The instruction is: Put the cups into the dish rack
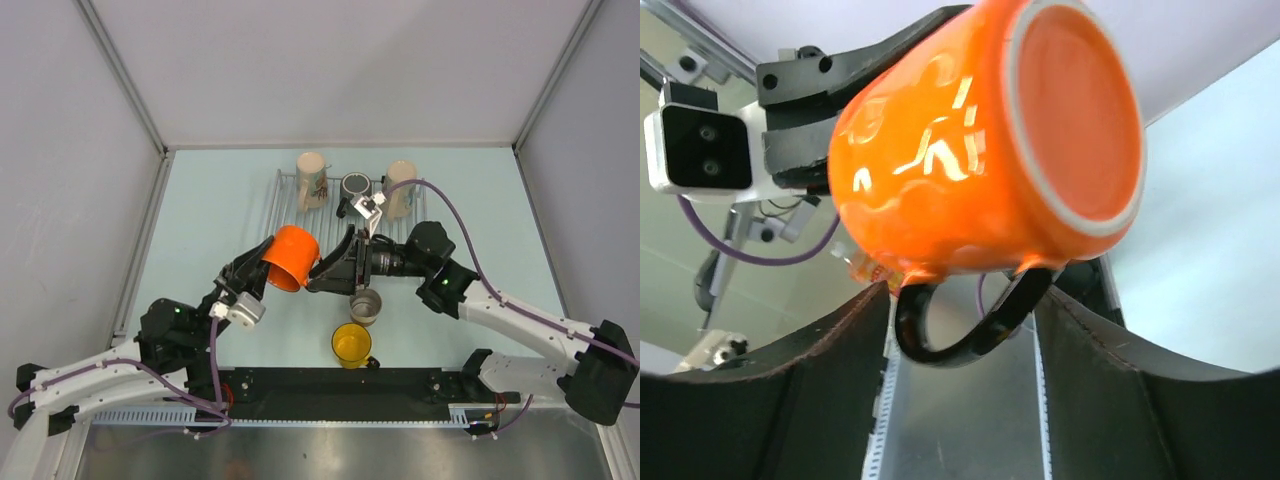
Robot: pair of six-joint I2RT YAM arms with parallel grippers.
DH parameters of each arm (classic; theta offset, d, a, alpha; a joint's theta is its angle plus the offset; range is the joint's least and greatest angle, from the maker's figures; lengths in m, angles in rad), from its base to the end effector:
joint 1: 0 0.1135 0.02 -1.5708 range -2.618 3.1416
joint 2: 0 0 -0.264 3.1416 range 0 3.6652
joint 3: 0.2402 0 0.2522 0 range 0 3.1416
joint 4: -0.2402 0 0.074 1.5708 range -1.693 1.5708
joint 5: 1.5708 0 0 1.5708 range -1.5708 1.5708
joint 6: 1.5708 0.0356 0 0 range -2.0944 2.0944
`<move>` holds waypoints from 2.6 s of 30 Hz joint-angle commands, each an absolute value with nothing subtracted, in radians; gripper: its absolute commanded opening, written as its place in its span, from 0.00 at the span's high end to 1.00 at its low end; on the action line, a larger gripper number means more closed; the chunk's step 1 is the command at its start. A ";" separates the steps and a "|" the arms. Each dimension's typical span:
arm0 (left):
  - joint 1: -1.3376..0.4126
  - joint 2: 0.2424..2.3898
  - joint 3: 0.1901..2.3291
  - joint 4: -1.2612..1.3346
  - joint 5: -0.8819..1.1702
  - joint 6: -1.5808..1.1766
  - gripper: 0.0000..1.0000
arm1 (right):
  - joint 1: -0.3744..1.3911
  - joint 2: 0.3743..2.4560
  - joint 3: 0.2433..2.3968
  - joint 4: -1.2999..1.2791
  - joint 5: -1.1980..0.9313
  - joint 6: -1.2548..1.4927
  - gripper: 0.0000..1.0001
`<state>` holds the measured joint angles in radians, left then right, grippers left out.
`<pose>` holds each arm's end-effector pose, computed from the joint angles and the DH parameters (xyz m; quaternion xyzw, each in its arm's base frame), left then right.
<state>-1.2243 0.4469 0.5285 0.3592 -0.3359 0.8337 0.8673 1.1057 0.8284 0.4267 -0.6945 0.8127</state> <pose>0.0513 -0.1075 0.3533 0.3795 0.3932 -0.0738 0.8342 0.1468 0.2083 0.3552 -0.2746 0.6062 0.6789 0.3104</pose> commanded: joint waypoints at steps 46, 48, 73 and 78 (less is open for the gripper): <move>-1.232 0.292 0.362 0.368 -0.325 0.767 0.32 | 0.838 1.390 0.799 1.332 -0.726 1.218 1.00; -1.232 0.281 0.357 0.359 -0.328 0.767 0.31 | 0.836 1.370 0.802 1.284 -0.719 1.184 1.00; -1.230 0.209 0.325 0.399 -0.391 0.834 0.24 | 0.926 1.210 1.054 0.233 -0.180 0.381 1.00; -1.220 0.163 0.304 0.417 -0.437 0.864 0.25 | 0.924 1.226 1.082 0.140 -0.002 0.278 1.00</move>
